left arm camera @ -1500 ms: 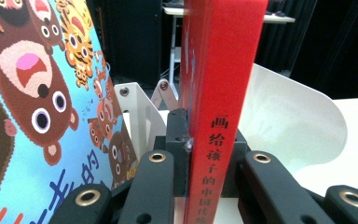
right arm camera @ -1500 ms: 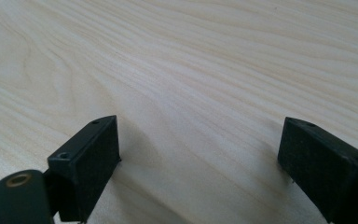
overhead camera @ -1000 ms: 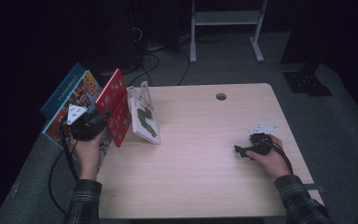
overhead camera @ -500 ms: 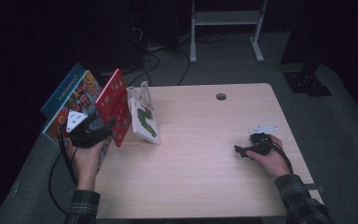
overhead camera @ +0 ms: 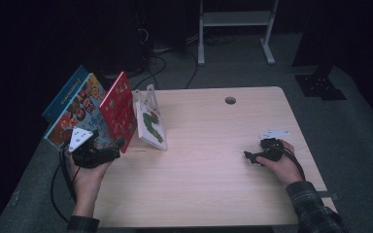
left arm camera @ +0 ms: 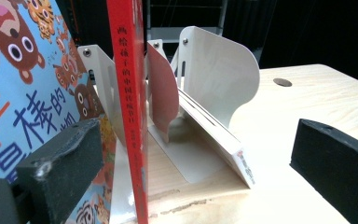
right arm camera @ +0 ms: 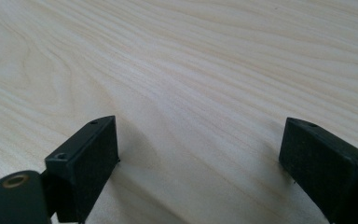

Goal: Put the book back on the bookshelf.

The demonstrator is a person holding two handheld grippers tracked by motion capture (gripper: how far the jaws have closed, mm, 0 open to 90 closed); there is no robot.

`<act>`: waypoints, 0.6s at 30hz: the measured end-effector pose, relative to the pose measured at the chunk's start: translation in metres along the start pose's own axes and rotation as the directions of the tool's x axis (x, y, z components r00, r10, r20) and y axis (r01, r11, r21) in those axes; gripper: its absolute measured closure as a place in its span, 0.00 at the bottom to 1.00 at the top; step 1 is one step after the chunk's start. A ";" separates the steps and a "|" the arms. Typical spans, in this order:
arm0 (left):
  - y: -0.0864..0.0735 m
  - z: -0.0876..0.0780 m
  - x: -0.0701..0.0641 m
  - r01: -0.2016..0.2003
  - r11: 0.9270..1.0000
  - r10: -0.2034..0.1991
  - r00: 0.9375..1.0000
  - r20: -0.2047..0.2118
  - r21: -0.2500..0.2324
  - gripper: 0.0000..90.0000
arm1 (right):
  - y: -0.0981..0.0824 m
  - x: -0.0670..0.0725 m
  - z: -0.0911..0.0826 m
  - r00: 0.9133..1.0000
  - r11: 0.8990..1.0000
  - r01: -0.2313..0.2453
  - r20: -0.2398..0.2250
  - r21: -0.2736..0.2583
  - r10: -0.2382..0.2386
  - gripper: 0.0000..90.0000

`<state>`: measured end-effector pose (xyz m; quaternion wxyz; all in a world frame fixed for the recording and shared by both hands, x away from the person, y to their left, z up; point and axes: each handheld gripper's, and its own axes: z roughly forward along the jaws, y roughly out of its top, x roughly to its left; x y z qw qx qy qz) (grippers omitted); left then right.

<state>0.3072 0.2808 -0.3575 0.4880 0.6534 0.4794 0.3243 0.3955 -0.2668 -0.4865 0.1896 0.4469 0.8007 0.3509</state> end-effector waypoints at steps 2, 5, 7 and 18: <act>-0.002 -0.004 -0.002 0.000 1.000 0.000 1.000 0.007 -0.005 0.00 | 0.000 0.000 0.000 1.000 1.000 0.000 0.001 0.000 0.000 0.12; -0.005 -0.012 -0.007 -0.003 1.000 0.003 1.000 0.012 -0.024 0.00 | 0.000 0.000 0.000 1.000 1.000 -0.001 0.001 0.000 0.001 0.12; -0.009 -0.017 -0.010 -0.008 1.000 0.008 1.000 0.021 -0.029 0.00 | 0.000 0.000 0.000 1.000 1.000 -0.001 0.001 0.000 0.001 0.12; -0.023 -0.030 -0.025 -0.010 0.999 0.012 0.998 0.056 -0.033 0.00 | 0.000 0.000 0.000 1.000 1.000 -0.001 0.001 0.000 0.001 0.12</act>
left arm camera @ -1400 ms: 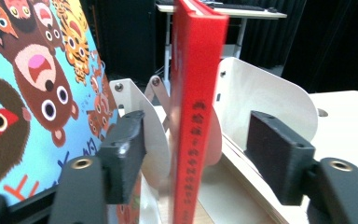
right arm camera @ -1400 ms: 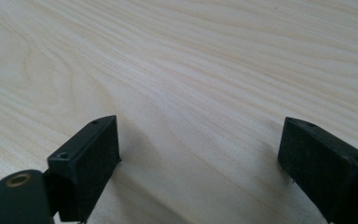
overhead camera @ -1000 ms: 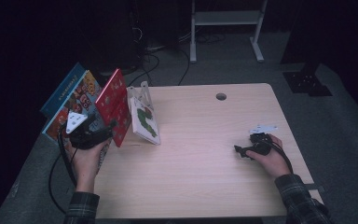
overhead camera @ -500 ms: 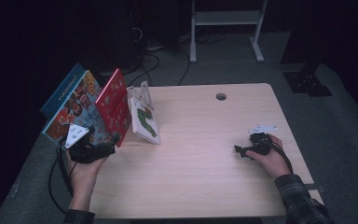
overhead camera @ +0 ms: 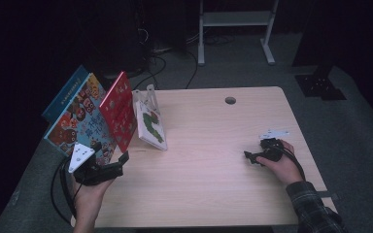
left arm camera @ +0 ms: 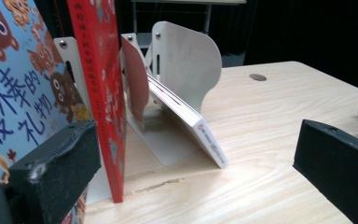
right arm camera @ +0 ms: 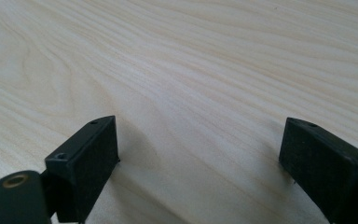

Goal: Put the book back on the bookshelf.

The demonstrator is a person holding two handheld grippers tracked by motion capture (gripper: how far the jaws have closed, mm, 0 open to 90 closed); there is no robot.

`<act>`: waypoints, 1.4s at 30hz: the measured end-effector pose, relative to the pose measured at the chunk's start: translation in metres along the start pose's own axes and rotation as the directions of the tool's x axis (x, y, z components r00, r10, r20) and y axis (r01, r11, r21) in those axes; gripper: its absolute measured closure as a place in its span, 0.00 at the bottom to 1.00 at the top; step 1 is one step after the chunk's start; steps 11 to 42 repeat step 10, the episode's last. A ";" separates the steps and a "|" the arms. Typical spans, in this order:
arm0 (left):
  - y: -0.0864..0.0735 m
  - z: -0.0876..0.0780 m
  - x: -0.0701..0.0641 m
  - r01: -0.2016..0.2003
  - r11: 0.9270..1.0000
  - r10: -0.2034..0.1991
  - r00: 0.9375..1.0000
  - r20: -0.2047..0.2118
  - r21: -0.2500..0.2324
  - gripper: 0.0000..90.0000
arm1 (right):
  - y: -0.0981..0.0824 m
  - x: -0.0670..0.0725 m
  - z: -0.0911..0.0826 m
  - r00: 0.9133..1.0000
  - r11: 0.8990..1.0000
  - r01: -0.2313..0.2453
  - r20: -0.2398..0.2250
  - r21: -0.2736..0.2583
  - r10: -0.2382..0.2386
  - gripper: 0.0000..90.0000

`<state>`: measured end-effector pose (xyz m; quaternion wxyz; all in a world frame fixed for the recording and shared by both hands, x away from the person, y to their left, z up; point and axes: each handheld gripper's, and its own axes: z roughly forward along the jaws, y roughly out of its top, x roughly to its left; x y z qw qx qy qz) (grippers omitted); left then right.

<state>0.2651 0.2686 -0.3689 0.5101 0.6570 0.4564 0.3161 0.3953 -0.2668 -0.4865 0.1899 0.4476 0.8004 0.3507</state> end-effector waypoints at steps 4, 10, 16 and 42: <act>-0.004 -0.003 -0.003 0.004 1.000 -0.004 1.000 0.009 0.002 0.00 | 0.000 0.000 0.000 1.000 1.000 0.000 0.000 0.000 0.000 0.12; -0.005 -0.004 -0.004 0.011 1.000 -0.011 1.000 0.016 0.004 0.00 | 0.000 0.000 0.000 1.000 1.000 0.000 0.000 0.000 0.000 0.12; -0.005 -0.004 -0.004 0.011 1.000 -0.011 1.000 0.016 0.004 0.00 | 0.000 0.000 0.000 1.000 1.000 0.000 0.000 0.000 0.000 0.12; -0.005 -0.004 -0.004 0.011 1.000 -0.011 1.000 0.016 0.004 0.00 | 0.000 0.000 0.000 1.000 1.000 0.000 0.000 0.000 0.000 0.12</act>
